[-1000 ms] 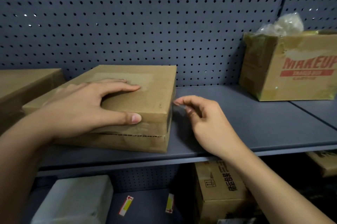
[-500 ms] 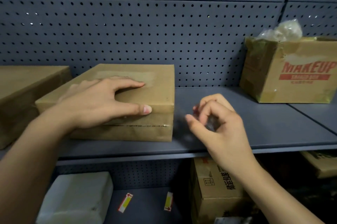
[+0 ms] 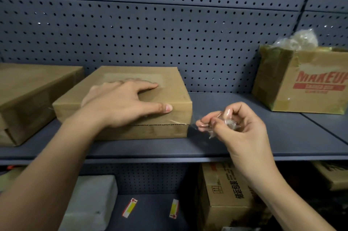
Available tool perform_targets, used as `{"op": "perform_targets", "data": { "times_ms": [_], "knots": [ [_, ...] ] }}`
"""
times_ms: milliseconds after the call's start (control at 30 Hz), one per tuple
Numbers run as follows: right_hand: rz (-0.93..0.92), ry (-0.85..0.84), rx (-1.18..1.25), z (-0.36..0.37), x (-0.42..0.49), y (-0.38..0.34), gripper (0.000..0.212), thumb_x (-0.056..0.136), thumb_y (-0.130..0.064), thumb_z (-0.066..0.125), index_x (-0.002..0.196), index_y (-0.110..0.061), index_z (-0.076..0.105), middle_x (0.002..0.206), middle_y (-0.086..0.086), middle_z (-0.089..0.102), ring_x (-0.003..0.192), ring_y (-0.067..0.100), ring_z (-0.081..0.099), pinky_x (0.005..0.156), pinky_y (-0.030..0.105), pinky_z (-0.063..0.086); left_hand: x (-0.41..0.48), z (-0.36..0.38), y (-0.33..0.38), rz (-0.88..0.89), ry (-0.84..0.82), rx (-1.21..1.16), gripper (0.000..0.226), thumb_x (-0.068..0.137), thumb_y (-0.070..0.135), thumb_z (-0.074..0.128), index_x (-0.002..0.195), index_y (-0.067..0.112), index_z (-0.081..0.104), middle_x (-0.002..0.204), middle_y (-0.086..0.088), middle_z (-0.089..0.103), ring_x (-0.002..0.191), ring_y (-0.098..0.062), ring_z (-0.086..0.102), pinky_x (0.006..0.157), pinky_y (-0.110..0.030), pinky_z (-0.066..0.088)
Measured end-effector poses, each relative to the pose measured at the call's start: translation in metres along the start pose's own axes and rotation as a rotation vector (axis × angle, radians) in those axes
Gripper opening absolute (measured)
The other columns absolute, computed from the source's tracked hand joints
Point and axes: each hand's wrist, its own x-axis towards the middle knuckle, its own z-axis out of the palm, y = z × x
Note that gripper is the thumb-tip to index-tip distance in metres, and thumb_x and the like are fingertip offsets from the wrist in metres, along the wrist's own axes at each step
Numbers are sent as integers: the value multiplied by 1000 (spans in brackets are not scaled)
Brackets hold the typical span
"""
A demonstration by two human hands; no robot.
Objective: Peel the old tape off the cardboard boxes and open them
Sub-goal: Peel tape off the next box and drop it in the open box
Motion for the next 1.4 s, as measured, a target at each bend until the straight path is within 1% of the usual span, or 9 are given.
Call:
{"op": "perform_targets", "data": {
  "times_ms": [200, 300, 467, 667, 867, 967, 1067, 1233, 1400],
  "knots": [
    [-115, -14, -281, 5, -6, -8, 26, 85, 8, 61, 78, -10, 42, 79, 7, 70, 78, 29, 65, 75, 35, 52, -2, 2, 9, -29, -2, -2, 99, 55, 106, 22, 143, 62, 27, 158, 21, 29, 142, -22, 37, 105, -41, 34],
    [-107, -51, -294, 13, -17, -12, 28, 84, 2, 60, 76, -17, 41, 74, 8, 65, 68, 30, 57, 62, 31, 48, -2, 2, 16, -48, 10, 6, 95, 58, 102, 24, 144, 60, 29, 158, 17, 33, 140, -24, 40, 102, -40, 36],
    [53, -47, -385, 23, -21, -7, 36, 77, -43, 71, 84, -25, 41, 68, 1, 53, 60, 13, 49, 60, 28, 44, -2, 3, 20, -44, 16, 9, 95, 60, 102, 25, 144, 58, 31, 157, 17, 34, 139, -23, 40, 102, -40, 36],
    [131, -160, -699, 29, -8, -9, 52, 67, -58, 81, 92, -28, 46, 79, -8, 57, 74, 3, 53, 60, 15, 42, -1, 3, 18, -16, 1, 35, 99, 60, 102, 22, 147, 55, 29, 159, 13, 33, 141, -22, 38, 105, -41, 35],
    [-133, -187, -934, 32, -1, 3, 25, 92, -44, 64, 95, -27, 46, 90, -10, 52, 82, 8, 49, 71, 21, 41, -3, 0, 17, 25, -53, 59, 101, 64, 97, 18, 153, 49, 20, 163, 7, 24, 147, -21, 28, 111, -42, 30],
    [-183, -203, -964, 29, -2, 7, 13, 99, -38, 53, 101, -26, 51, 95, -7, 52, 88, 18, 55, 77, 39, 49, -7, -8, 12, 88, -92, -77, 91, 73, 89, 30, 153, 46, 21, 163, 10, 23, 148, -19, 25, 116, -44, 25],
    [-206, -201, -1008, 24, -2, 9, 7, 102, -33, 48, 103, -27, 53, 94, -9, 48, 88, 18, 52, 82, 38, 44, -17, -20, 6, 112, -80, -111, 79, 80, 80, 42, 151, 49, 27, 159, 12, 31, 145, -18, 32, 114, -40, 30],
    [-204, 0, -1096, 15, -1, 17, 18, 102, -29, 40, 98, -34, 56, 102, -10, 44, 98, 9, 39, 85, 31, 15, -22, -29, -18, 76, -173, -74, 99, 53, 105, 24, 142, 64, 28, 155, 32, 26, 145, -14, 29, 115, -49, 30],
    [-306, 79, -1102, 14, -4, 18, 15, 86, -20, 56, 90, -33, 53, 125, -4, 41, 99, 9, 39, 104, 46, 16, -25, -26, -16, 63, -173, -106, 101, 51, 105, 24, 143, 63, 29, 153, 36, 21, 147, -13, 23, 115, -51, 26]
  ]
}}
